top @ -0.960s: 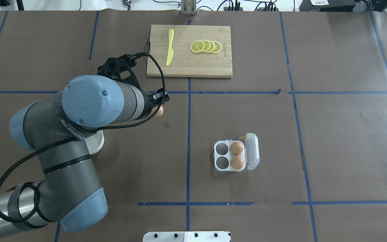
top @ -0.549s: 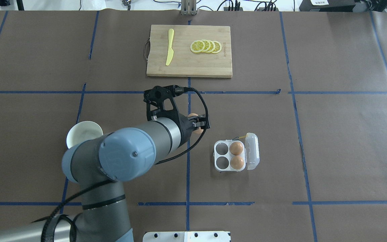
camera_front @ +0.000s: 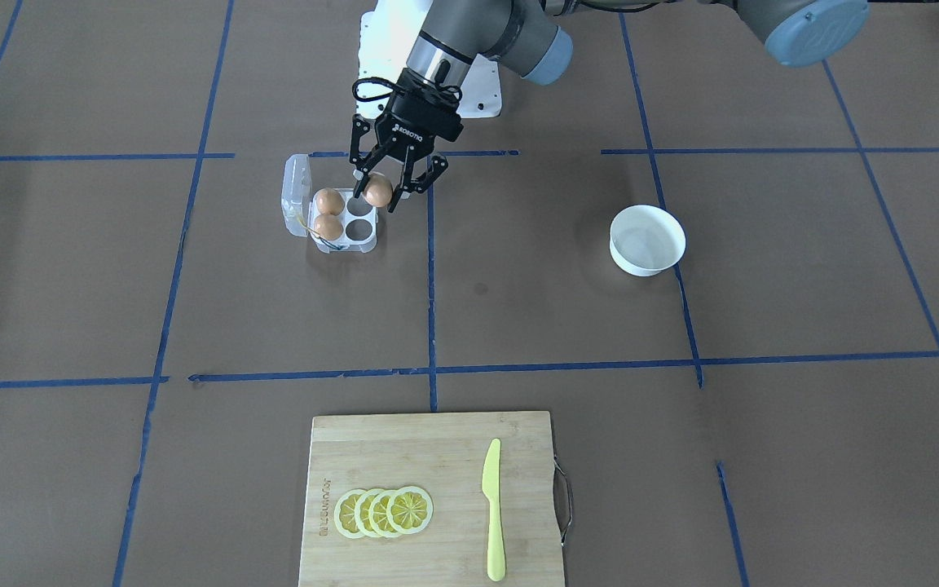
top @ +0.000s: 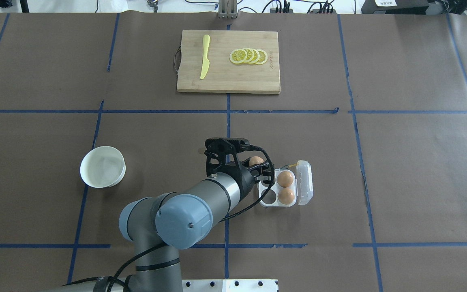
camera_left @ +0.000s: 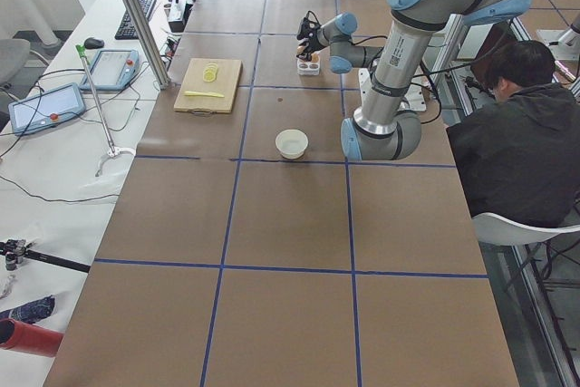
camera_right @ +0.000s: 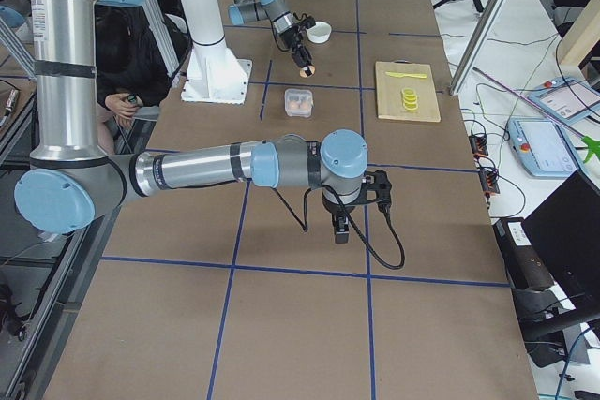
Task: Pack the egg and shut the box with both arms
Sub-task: 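Lower the egg into the empty carton cup and open the left gripper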
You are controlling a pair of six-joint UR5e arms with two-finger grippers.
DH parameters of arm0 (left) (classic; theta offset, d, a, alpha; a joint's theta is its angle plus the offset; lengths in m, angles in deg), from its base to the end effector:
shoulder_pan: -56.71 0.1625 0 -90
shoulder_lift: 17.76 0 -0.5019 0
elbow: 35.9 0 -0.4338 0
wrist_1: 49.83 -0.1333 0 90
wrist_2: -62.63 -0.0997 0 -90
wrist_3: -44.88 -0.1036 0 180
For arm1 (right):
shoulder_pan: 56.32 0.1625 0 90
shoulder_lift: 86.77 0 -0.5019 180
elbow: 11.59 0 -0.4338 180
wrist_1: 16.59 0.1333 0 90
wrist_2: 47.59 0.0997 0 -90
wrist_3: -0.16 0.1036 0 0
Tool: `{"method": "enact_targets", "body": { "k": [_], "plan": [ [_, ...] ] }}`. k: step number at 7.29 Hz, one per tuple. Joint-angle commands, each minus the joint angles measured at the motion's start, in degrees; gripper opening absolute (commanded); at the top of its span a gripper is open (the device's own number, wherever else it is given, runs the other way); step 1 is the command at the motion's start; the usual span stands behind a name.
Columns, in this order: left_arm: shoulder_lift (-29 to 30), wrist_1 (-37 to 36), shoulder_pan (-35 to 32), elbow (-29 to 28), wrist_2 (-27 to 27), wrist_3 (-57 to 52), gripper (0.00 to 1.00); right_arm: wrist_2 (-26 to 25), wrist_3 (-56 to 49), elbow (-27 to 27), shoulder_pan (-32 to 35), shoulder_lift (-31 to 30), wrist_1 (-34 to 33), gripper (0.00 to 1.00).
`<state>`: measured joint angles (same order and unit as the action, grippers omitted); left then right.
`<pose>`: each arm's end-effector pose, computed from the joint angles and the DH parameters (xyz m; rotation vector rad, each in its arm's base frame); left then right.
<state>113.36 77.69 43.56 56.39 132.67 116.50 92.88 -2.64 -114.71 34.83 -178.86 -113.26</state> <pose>0.6989 -0.3365 0.1594 0.6559 1.2642 -0.1706 0.0637 -0.5107 0.6392 0.1014 -0.8776 -0.0604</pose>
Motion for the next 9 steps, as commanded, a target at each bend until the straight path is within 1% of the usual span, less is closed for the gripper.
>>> {"method": "enact_targets", "body": {
  "k": [1, 4, 7, 9],
  "plan": [
    [4.2, 2.4, 0.2, -6.7, 0.0, -2.2, 0.0, 0.0, 0.0, -0.2, 0.0, 0.1, 0.1, 1.0],
    [4.5, 2.6, 0.3, -8.1, 0.0, -2.2, 0.0, 0.0, 0.0, -0.3, 0.0, 0.1, 0.1, 1.0],
    [4.8, 5.2, 0.7, -11.1, 0.0, -2.2, 0.0, 0.0, 0.0, -0.2, -0.1, 0.1, 0.0, 1.0],
    [5.1, 5.2, 0.8, -11.3, 0.0, -2.2, 0.0, 0.0, 0.0, -0.1, 0.0, 0.1, 0.1, 1.0]
  ]
}}
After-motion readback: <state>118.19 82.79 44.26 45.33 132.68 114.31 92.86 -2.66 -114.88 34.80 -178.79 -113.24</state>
